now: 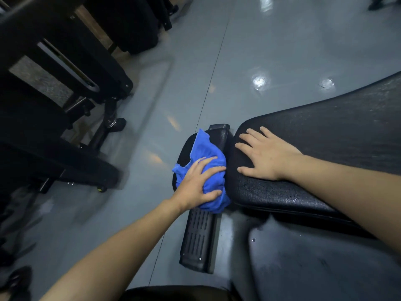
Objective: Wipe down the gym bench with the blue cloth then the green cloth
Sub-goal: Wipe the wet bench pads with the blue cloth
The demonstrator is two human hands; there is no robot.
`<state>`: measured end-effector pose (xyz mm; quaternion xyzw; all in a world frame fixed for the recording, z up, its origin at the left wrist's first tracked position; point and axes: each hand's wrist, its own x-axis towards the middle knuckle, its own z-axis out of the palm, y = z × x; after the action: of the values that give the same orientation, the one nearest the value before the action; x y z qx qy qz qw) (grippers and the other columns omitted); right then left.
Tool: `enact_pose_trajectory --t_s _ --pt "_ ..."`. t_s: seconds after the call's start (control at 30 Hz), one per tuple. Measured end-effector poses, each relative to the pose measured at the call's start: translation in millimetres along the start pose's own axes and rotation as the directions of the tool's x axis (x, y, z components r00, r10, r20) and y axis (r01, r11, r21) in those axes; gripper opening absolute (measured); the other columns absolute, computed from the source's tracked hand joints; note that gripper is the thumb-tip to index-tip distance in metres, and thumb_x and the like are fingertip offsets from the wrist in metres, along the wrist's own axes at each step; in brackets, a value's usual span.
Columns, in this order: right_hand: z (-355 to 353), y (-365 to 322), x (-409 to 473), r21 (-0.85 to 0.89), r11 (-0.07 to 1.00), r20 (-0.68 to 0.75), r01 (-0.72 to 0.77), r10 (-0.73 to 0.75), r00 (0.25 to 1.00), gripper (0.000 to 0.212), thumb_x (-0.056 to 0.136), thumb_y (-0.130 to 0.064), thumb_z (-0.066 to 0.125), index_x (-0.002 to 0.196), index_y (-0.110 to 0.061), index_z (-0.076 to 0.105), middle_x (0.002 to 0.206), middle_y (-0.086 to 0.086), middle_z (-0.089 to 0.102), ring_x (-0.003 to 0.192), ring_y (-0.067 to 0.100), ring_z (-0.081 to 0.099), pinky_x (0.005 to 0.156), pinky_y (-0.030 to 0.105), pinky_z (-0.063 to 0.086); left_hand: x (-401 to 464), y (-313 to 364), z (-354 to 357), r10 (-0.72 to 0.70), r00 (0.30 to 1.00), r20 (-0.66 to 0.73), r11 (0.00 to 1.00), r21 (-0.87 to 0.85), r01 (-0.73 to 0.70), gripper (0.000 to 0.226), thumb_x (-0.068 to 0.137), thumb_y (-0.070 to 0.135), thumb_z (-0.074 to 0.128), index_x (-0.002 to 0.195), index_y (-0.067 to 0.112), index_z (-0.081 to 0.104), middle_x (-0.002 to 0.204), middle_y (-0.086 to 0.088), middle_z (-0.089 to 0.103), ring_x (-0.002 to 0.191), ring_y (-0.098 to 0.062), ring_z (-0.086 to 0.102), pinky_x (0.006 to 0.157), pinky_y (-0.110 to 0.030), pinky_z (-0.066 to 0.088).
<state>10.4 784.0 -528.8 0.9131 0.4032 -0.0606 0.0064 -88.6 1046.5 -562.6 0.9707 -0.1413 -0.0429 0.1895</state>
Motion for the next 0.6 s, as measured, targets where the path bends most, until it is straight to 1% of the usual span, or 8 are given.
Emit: enact_pose_trajectory --t_s 0.07,0.2,0.3,0.4,0.53,0.6 --pt "0 0 0 -0.007 1.0 -0.001 -0.007 0.007 1.0 0.101 0.075 -0.076 -0.001 0.156 -0.022 0.023 0.163 0.007 0.019 0.152 0.027 0.008 0.123 0.049 0.007 -6 -2 3 0.018 1.0 -0.007 1.0 0.02 -0.018 0.069 0.081 0.047 0.072 0.145 0.041 0.046 0.16 0.011 0.025 0.151 -0.013 0.016 0.123 -0.048 0.021" --pt "-1 0 0 -0.017 1.0 0.007 -0.005 0.005 1.0 0.102 0.074 -0.076 -0.002 0.156 -0.022 0.024 0.163 0.006 0.019 0.152 0.027 0.008 0.123 0.049 0.007 -6 -11 2 0.065 0.998 -0.017 0.997 0.039 -0.064 0.079 0.076 0.051 0.076 0.146 0.038 0.045 0.159 0.008 0.027 0.151 -0.017 0.018 0.121 -0.051 0.023" --pt "0 0 -1 -0.017 1.0 0.005 -0.007 0.007 1.0 0.102 0.074 -0.076 -0.001 0.156 -0.021 0.024 0.163 0.007 0.02 0.152 0.027 0.008 0.123 0.049 0.007 -8 -24 1 0.104 0.995 0.007 0.993 0.057 -0.105 0.084 0.073 0.055 0.079 0.147 0.036 0.045 0.161 0.004 0.025 0.153 -0.017 0.015 0.121 -0.052 0.024" --pt "1 1 0 -0.013 1.0 0.004 -0.005 0.005 1.0 0.1 0.076 -0.076 0.0 0.156 -0.021 0.023 0.163 0.007 0.019 0.152 0.027 0.008 0.123 0.049 0.007 -9 -39 -3 0.142 0.989 0.031 0.984 0.104 -0.145 0.089 0.071 0.06 0.079 0.148 0.037 0.04 0.161 0.002 0.022 0.154 -0.016 0.01 0.121 -0.051 0.025" --pt "2 2 0 -0.019 1.0 -0.009 -0.001 0.0 1.0 0.098 0.078 -0.076 0.001 0.156 -0.021 0.022 0.163 0.007 0.019 0.152 0.027 0.008 0.123 0.049 0.007 -11 -51 -8 0.135 0.989 0.06 0.982 0.127 -0.141 0.096 0.07 0.062 0.079 0.15 0.037 0.034 0.162 0.001 0.017 0.155 -0.014 0.005 0.12 -0.052 0.025" --pt "2 2 0 -0.021 1.0 -0.008 0.003 -0.003 1.0 0.098 0.079 -0.076 0.001 0.157 -0.021 0.022 0.163 0.007 0.019 0.152 0.027 0.008 0.123 0.049 0.007 -13 -54 -9 0.123 0.991 0.056 0.982 0.138 -0.129 0.098 0.069 0.063 0.079 0.151 0.036 0.033 0.162 -0.001 0.017 0.155 -0.016 0.005 0.119 -0.054 0.027"
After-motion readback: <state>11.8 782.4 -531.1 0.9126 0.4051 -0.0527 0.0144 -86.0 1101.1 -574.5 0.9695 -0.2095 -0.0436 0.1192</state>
